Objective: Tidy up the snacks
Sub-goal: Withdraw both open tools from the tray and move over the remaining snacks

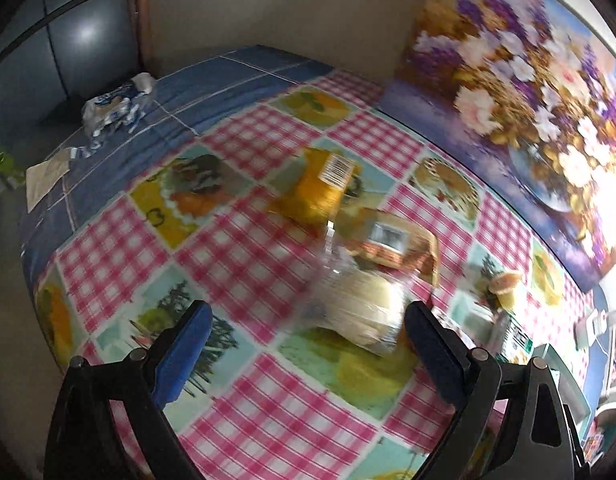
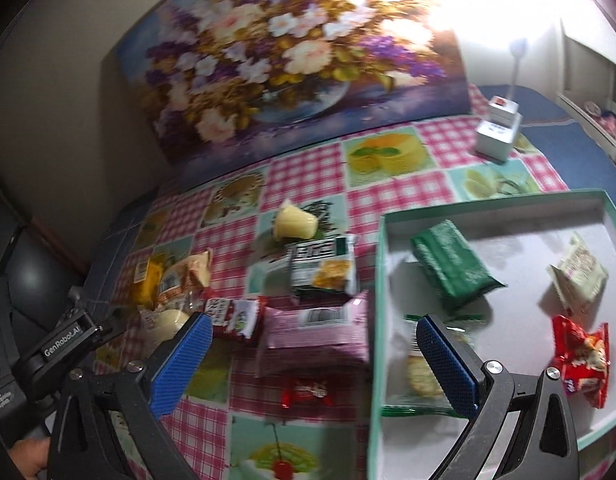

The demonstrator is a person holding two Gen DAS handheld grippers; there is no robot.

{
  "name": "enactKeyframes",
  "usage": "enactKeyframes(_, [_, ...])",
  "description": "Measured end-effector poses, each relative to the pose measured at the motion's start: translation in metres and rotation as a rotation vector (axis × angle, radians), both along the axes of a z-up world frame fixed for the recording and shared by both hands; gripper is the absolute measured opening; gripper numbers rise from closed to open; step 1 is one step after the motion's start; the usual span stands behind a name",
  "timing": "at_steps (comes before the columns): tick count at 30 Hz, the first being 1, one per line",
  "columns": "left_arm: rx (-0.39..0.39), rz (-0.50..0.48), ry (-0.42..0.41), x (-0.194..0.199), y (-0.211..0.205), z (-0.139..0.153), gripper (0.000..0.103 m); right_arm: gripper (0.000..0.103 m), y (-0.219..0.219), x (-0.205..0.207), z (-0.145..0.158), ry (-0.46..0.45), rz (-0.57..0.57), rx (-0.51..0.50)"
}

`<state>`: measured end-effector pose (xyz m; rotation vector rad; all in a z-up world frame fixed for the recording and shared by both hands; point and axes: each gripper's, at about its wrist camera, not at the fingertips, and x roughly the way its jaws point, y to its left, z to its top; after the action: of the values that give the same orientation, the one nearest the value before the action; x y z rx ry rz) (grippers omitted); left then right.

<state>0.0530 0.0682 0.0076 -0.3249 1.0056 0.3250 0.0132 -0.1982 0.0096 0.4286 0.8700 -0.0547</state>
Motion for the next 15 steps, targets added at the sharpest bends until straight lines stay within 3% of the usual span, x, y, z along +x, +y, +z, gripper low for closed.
enactKeyframes(8, [-0.02,0.023,0.011,0.006,0.018,-0.005,0.097,0.103,0.014,0.017,-0.004,-0.025,0.038,0.033])
enactKeyframes(11, [-0.032,0.027,0.022,0.01,0.022,-0.01,0.097,0.103,0.014,0.026,-0.01,0.01,0.014,0.037])
enactKeyframes(15, [-0.038,0.031,0.048,0.019,0.025,-0.018,0.097,0.103,0.029,0.037,-0.014,0.037,0.056,-0.043])
